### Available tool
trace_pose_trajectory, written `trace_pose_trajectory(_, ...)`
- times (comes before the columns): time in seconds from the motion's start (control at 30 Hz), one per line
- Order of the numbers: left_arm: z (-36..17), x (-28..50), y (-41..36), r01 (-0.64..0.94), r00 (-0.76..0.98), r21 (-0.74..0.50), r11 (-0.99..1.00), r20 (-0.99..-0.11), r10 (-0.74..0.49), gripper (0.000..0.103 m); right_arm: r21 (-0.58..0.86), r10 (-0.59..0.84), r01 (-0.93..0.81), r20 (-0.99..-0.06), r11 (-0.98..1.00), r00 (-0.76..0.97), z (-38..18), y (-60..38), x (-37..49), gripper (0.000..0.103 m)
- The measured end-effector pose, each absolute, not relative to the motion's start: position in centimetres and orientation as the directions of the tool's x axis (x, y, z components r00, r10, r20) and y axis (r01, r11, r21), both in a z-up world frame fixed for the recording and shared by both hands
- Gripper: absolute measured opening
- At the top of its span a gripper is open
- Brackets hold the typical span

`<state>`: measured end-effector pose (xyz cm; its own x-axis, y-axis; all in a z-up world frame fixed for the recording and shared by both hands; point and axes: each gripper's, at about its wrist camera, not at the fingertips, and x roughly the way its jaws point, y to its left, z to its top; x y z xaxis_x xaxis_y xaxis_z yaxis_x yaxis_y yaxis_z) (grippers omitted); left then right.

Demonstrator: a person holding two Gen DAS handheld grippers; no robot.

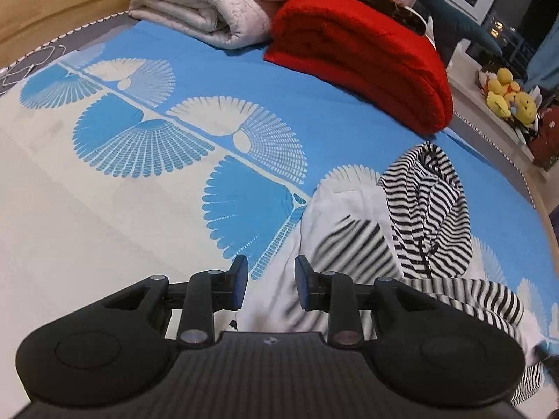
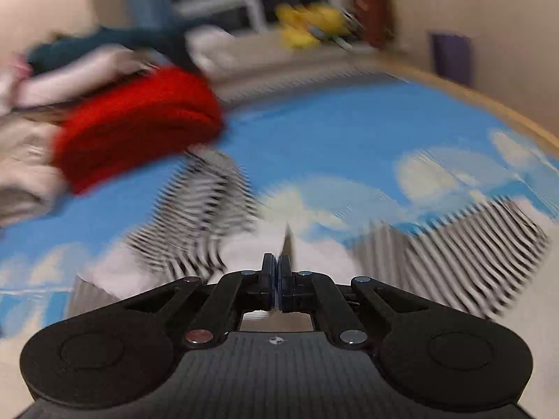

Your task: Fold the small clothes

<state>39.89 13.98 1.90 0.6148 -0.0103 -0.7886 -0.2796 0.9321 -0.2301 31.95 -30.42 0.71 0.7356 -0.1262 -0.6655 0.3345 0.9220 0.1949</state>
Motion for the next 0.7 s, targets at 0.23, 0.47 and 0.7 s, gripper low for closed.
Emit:
trace_pose_trajectory(0.23,-0.9,40.7,11.5,-0.191,0.52,-0.285,0.939,-0.841,-0.149,0.039,0.076,-0.223,0.479,-0.814,0.874,0.536,-3.8,-34.1,32.6,0.005)
trace_pose_trajectory(0.47,-6.0,40.9,9.3,-0.165,0.412,-0.327,0.93,-0.88,-0.236,0.039,0.26,0.031,0.357,-0.844,0.897,0.536,-5.6,-33.2,33.9,0.012)
trace_pose_trajectory(0.7,-7.9,40.6,8.4,-0.165,0.315,-0.2,0.966,-0.939,-0.141,0.037,0.211,0.017,0.431,-0.911,0.877,0.412,-8.0,-34.5,34.5,0.013)
